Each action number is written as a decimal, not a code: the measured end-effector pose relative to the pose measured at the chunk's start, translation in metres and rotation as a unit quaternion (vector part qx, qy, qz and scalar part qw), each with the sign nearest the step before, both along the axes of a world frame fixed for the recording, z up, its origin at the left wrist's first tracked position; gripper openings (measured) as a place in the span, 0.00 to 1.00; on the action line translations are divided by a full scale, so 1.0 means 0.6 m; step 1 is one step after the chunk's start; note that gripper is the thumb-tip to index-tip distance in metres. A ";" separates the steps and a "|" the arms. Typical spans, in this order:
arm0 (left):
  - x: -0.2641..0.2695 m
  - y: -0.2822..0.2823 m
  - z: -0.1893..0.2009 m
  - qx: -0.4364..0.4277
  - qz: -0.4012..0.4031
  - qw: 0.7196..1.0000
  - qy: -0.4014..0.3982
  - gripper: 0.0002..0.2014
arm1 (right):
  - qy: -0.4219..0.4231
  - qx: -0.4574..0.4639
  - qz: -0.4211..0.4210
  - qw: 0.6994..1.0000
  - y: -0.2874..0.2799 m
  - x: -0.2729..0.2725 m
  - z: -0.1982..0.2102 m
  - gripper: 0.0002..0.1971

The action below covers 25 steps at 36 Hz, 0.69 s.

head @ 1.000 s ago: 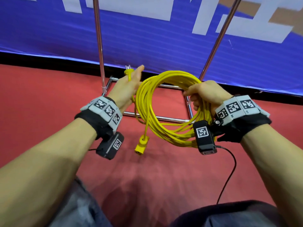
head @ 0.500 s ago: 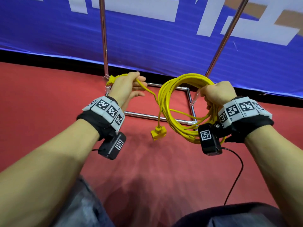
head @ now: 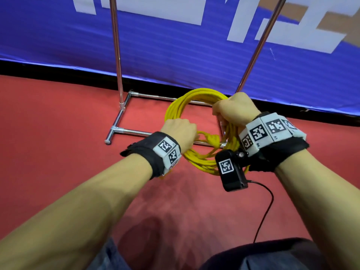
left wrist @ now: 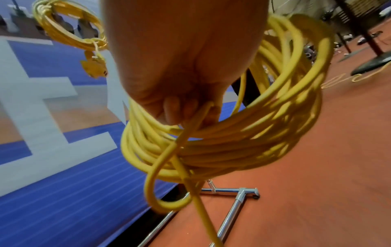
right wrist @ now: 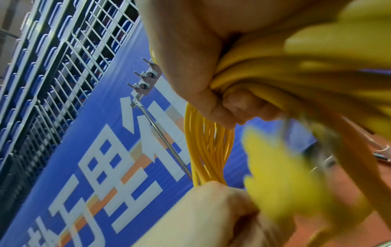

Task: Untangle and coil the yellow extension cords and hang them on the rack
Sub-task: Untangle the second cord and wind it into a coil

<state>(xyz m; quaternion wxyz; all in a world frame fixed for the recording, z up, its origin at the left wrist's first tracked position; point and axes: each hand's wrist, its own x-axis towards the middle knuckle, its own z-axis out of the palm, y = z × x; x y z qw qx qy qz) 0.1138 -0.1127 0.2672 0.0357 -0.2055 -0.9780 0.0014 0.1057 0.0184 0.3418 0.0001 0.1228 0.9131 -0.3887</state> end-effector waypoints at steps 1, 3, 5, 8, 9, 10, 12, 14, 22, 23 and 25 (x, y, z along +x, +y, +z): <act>-0.002 0.001 -0.002 -0.008 0.020 1.000 -0.002 0.16 | -0.006 -0.009 0.010 1.000 -0.005 0.003 -0.002 0.08; -0.007 -0.004 0.001 -0.015 0.068 0.997 -0.014 0.13 | -0.019 -0.009 0.037 0.999 -0.015 0.008 -0.005 0.09; -0.009 -0.011 0.004 -0.011 0.120 0.992 -0.031 0.13 | -0.024 -0.003 0.061 0.998 -0.026 0.013 -0.009 0.10; -0.011 -0.018 0.004 0.007 0.175 0.982 -0.067 0.13 | -0.023 -0.011 0.084 0.996 -0.038 0.017 -0.016 0.08; -0.011 -0.020 0.004 0.018 0.183 0.980 -0.076 0.12 | -0.026 -0.011 0.091 0.995 -0.041 0.018 -0.016 0.09; -0.010 -0.022 0.004 0.030 0.190 0.978 -0.082 0.12 | -0.028 -0.015 0.097 0.995 -0.043 0.018 -0.016 0.09; -0.010 -0.027 0.003 0.058 0.197 0.975 -0.081 0.12 | -0.028 -0.017 0.104 0.994 -0.045 0.017 -0.013 0.10; -0.012 -0.031 0.001 0.096 0.181 0.975 -0.090 0.14 | -0.028 -0.009 0.104 0.994 -0.043 0.015 -0.010 0.12; -0.001 -0.090 0.031 0.246 0.017 0.948 -0.201 0.26 | -0.042 -0.015 0.099 0.994 -0.015 0.012 0.008 0.11; 0.001 -0.100 0.035 0.298 0.012 0.931 -0.211 0.18 | -0.044 -0.012 0.101 0.994 -0.010 0.011 0.011 0.11; 0.004 -0.114 0.045 0.426 0.029 0.876 -0.224 0.07 | -0.047 -0.016 0.105 0.993 -0.002 0.010 0.016 0.11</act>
